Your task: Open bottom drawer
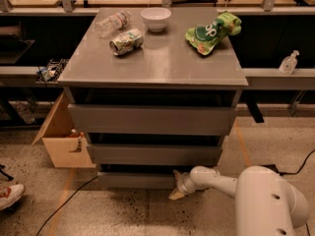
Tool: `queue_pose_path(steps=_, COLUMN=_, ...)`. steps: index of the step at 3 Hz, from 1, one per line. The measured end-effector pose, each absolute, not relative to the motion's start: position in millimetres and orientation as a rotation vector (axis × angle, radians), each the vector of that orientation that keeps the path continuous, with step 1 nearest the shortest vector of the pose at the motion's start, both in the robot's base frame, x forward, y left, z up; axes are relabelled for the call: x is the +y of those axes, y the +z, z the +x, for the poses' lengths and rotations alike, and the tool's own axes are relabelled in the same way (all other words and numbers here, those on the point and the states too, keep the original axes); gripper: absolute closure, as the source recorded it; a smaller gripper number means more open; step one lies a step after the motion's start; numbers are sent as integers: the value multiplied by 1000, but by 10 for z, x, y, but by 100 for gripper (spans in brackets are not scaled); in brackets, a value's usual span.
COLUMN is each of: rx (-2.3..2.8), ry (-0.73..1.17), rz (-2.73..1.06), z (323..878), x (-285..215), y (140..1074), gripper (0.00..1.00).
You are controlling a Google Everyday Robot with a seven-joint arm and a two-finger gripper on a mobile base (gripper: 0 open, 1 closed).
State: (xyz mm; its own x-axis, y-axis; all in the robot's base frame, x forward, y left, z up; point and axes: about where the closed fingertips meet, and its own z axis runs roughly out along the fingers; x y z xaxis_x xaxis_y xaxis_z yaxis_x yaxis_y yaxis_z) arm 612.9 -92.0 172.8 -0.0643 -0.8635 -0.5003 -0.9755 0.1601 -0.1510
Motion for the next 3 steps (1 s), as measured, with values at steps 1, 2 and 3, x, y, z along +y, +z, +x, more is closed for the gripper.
queue_pose_path(steps=1, rx=1942, ry=339, rz=-1781, z=5803, x=-1016, y=1863, gripper=63)
queue_pose_path(steps=2, rx=1940, ry=421, rz=-1819, z=5345, x=-1132, y=1951, gripper=85)
queue_pose_path(steps=3, rx=1952, ry=595, rz=-1869, z=4779, x=-1198, y=1946, gripper=100)
